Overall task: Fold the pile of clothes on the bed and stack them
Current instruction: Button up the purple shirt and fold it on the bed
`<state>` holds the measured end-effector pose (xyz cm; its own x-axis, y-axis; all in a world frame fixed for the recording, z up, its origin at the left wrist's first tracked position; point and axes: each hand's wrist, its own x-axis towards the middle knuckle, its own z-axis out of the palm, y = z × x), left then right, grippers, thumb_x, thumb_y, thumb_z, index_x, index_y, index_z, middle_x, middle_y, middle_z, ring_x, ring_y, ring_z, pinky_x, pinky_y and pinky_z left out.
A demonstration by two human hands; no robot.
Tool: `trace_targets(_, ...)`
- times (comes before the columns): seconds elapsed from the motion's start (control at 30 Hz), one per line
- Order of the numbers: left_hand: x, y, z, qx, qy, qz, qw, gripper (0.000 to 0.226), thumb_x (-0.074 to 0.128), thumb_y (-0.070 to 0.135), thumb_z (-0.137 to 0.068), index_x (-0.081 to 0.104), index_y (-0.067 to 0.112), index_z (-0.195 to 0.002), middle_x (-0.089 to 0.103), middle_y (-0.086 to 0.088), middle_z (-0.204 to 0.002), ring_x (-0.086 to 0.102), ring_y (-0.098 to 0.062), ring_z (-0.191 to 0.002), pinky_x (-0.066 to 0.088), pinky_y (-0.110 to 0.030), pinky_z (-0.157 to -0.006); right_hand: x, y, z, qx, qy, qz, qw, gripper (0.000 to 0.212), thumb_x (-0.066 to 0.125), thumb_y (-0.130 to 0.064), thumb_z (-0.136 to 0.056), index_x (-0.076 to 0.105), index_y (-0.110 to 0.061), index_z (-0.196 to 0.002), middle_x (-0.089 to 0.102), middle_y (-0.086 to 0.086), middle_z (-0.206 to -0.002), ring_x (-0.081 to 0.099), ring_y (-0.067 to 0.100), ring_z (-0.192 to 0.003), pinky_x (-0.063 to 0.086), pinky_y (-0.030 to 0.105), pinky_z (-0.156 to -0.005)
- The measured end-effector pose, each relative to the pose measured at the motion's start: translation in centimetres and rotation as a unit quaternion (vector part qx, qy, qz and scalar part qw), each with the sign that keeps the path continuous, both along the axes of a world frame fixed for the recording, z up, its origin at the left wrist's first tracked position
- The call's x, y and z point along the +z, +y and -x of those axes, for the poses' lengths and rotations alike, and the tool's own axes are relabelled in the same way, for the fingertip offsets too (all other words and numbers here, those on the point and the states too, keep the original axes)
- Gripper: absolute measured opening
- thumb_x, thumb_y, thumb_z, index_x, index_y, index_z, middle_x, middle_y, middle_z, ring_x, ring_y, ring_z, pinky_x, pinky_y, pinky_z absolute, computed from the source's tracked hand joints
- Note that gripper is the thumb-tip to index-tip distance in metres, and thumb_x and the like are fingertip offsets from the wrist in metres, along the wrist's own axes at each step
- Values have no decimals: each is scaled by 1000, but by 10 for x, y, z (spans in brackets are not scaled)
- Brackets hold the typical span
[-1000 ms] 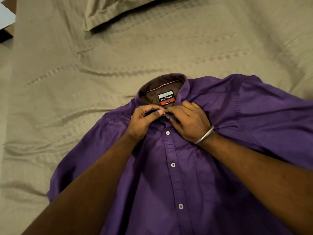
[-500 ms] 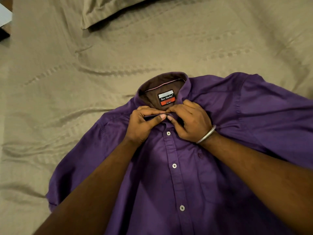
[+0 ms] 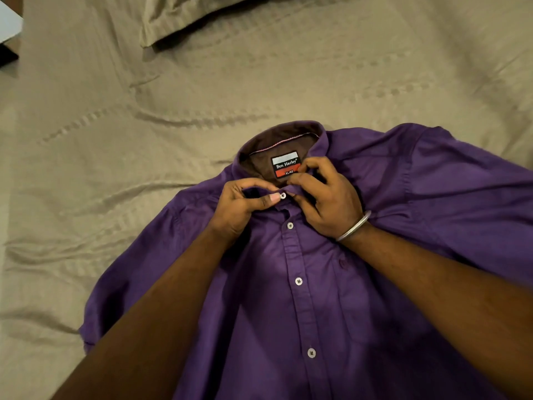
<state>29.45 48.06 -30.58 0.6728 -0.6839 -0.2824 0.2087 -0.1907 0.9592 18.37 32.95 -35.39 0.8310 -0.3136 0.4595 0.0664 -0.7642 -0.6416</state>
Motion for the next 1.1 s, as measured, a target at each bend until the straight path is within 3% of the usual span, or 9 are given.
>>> trace_targets(0.33, -1, 0, 1, -18, -13, -17, 1000, 19, 65, 4, -76, 77, 18, -71, 73, 2, -75, 66, -8, -73, 52, -19, -74, 2, 2, -1, -10, -5, -17, 1000, 42, 71, -40, -88, 67, -4, -109, 55, 13, -115, 61, 22, -94, 56, 38, -69)
trace_targets(0.4, -3, -3, 3, -4, -50, -35, 998, 20, 60, 6, -79, 72, 18, -69, 71, 8, -71, 63, -2, -71, 50, -16, -73, 1, 2, 0, -37, -10, -15, 999, 53, 72, -47, -84, 63, -5, -115, 43, 12, -126, 58, 22, -105, 57, 35, -78)
trace_targets(0.5, -6, -7, 3, -6, -92, -58, 994, 25, 56, -2, -89, 67, 14, -73, 69, 14, -68, 60, 3, -71, 48, -14, -73, -3, 2, 0, -78, -17, -18, 997, 66, 76, -53, -78, 54, -9, -123, 29, 8, -134, 47, 26, -120, 45, 26, -97)
trace_targets(0.63, -4, -1, 7, -33, -105, -28, 994, 18, 60, -1, -89, 69, 13, -82, 71, 14, -76, 63, 1, -77, 48, -15, -77, -7, 1, 1, -95, -23, -22, 995, 66, 78, -51, -77, 56, -8, -122, 30, 8, -130, 45, 28, -120, 42, 27, -100)
trace_targets(0.73, -5, -2, 5, -34, -149, -52, 987, 20, 62, -1, -91, 70, 16, -84, 72, 15, -76, 64, 3, -78, 47, -14, -78, -6, 1, 0, -100, -20, -31, 994, 65, 79, -50, -78, 57, -6, -121, 35, 19, -129, 46, 28, -121, 43, 26, -102)
trace_targets(0.9, 2, -10, -3, -53, -127, -103, 985, 16, 56, 11, -97, 66, 14, -84, 67, 2, -82, 61, -1, -79, 50, -21, -81, -4, -2, 4, -62, -15, -76, 995, 68, 78, -32, -71, 53, 1, -125, 30, 27, -135, 42, 34, -129, 44, 37, -104)
trace_targets(1.0, 2, -13, -16, -78, -180, -189, 962, 21, 54, 45, -88, 68, 29, -88, 70, 6, -92, 64, -13, -96, 46, -47, -100, 4, -2, 3, -69, 10, -69, 995, 72, 77, -29, -68, 49, -4, -129, 28, 27, -139, 40, 32, -131, 43, 36, -106)
trace_targets(1.03, 6, -16, -18, -85, -211, -226, 947, 26, 52, 53, -88, 68, 33, -93, 71, 8, -98, 63, -18, -106, 41, -51, -103, 12, -2, 3, -67, 23, -60, 996, 73, 76, -31, -68, 47, -6, -131, 27, 27, -141, 40, 32, -131, 43, 38, -106)
trace_targets(1.1, 13, -22, -18, -79, -290, -305, 904, 26, 50, 50, -95, 67, 33, -106, 70, 6, -111, 56, -22, -120, 33, -45, -102, 30, 1, 2, -68, 62, -32, 995, 76, 72, -38, -71, 44, -11, -135, 22, 27, -146, 42, 38, -129, 48, 44, -100)
